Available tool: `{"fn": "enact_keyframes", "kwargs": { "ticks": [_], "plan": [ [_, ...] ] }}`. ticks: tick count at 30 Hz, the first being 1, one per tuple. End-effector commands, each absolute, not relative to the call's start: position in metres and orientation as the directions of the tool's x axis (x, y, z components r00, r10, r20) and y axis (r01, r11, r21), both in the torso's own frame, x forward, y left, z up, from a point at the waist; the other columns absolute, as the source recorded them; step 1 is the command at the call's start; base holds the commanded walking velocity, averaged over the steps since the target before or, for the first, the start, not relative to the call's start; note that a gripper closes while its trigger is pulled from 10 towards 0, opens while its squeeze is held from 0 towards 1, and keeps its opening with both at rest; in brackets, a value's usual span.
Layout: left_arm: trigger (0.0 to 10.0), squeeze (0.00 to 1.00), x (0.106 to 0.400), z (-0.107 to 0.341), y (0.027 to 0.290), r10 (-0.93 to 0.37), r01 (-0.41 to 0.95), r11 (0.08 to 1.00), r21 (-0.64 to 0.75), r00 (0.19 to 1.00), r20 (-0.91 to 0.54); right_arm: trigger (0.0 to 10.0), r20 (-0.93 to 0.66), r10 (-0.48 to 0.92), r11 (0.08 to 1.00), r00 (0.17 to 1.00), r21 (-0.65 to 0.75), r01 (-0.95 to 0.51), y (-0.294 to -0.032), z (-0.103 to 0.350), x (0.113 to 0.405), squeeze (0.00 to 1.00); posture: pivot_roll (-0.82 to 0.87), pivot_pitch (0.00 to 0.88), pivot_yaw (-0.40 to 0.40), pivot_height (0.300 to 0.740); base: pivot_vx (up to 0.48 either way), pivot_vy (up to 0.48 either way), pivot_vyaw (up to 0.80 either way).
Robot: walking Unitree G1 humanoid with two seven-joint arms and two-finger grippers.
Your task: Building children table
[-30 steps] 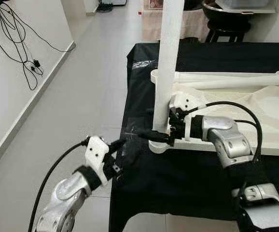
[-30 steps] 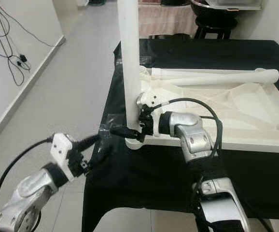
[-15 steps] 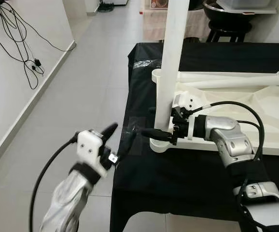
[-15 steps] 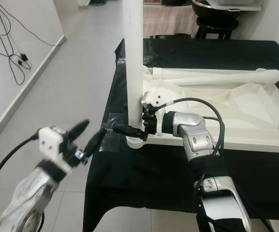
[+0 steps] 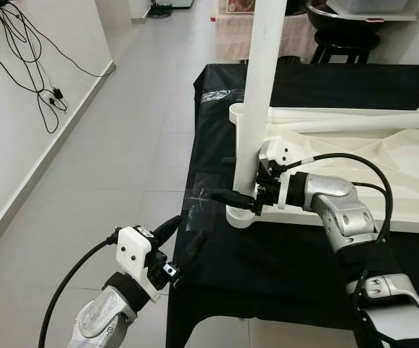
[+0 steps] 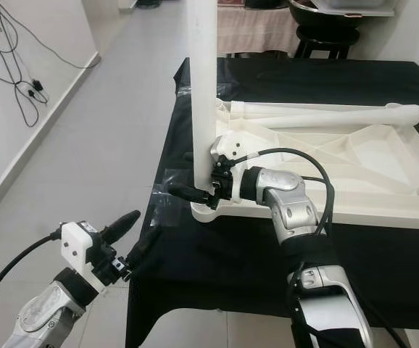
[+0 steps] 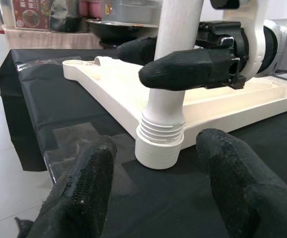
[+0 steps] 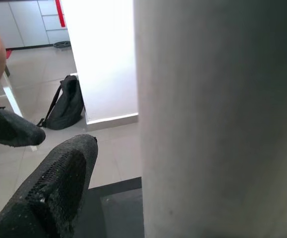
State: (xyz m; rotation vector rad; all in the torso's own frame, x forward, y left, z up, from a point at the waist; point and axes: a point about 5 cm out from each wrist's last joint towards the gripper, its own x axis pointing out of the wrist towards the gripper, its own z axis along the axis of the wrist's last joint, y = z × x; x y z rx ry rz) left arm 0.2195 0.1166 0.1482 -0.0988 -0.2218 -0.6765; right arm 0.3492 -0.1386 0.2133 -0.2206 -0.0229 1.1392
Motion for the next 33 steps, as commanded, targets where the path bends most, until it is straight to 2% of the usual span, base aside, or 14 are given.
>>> {"fn": "enact_keyframes", "kwargs": {
  "ticks": [1,5,6,9,10,21,26,27,31,32,33],
  "plan": [
    [10.0,0.00,0.217,0.145,0.121,-0.605,0.612,0.790,0.017,0.775,0.183,10.0,-0.088,0.902,0.403,0.423,-0.182,-0.897,-0.139,0.210,0.350,0.00,-0.04,0.159,0.047,0.740,0.000,0.000,0.00],
    [10.0,0.00,0.215,0.143,0.124,-0.590,0.592,0.805,0.041,0.790,0.165,10.0,-0.101,0.898,0.405,0.428,-0.189,-0.895,-0.142,0.210,0.353,0.00,-0.04,0.163,0.054,0.740,0.000,0.000,0.00],
    [10.0,0.00,0.214,0.143,0.125,-0.593,0.596,0.802,0.038,0.788,0.163,5.5,-0.107,0.900,0.399,0.422,-0.187,-0.898,-0.144,0.211,0.354,0.00,-0.03,0.163,0.052,0.740,0.000,0.000,0.00],
    [10.0,0.00,0.214,0.143,0.125,-0.593,0.594,0.803,0.048,0.789,0.162,5.5,-0.116,0.901,0.393,0.417,-0.186,-0.901,-0.148,0.212,0.355,0.00,-0.02,0.168,0.043,0.740,0.000,0.000,0.00],
    [10.0,0.00,0.213,0.142,0.126,-0.593,0.592,0.804,0.059,0.789,0.160,0.0,-0.131,0.900,0.388,0.415,-0.187,-0.902,-0.151,0.213,0.358,0.00,-0.02,0.168,0.042,0.740,0.000,0.000,0.00],
    [10.0,0.00,0.215,0.141,0.124,-0.598,0.595,0.801,0.071,0.785,0.165,0.0,-0.181,0.902,0.356,0.392,-0.199,-0.913,-0.165,0.224,0.365,0.00,-0.05,0.177,0.016,0.740,0.000,0.000,0.00],
    [10.0,0.00,0.215,0.141,0.123,-0.603,0.601,0.796,0.065,0.780,0.166,0.0,-0.193,0.896,0.362,0.401,-0.206,-0.909,-0.172,0.222,0.361,0.00,-0.06,0.177,0.010,0.740,0.000,0.000,0.00],
    [10.0,0.00,0.215,0.140,0.122,-0.608,0.607,0.793,0.063,0.777,0.167,0.0,-0.187,0.882,0.395,0.433,-0.210,-0.894,-0.176,0.219,0.358,0.00,-0.07,0.175,0.003,0.740,0.000,0.000,0.00],
    [10.0,0.00,0.215,0.140,0.122,-0.608,0.607,0.793,0.063,0.777,0.167,0.0,-0.187,0.882,0.395,0.433,-0.210,-0.894,-0.176,0.219,0.358,0.00,-0.07,0.175,0.003,0.740,0.000,0.000,0.00],
    [10.0,0.00,0.215,0.140,0.122,-0.612,0.612,0.789,0.059,0.773,0.167,0.0,-0.149,0.760,0.607,0.633,-0.186,-0.773,-0.169,0.200,0.355,0.00,-0.08,0.175,-0.015,0.740,0.000,0.000,0.00],
    [10.0,0.00,0.215,0.140,0.122,-0.612,0.612,0.789,0.059,0.773,0.167,0.0,-0.149,0.760,0.607,0.633,-0.186,-0.773,-0.169,0.200,0.355,0.00,-0.08,0.175,-0.015,0.740,0.000,0.000,0.00]
  ]
}}
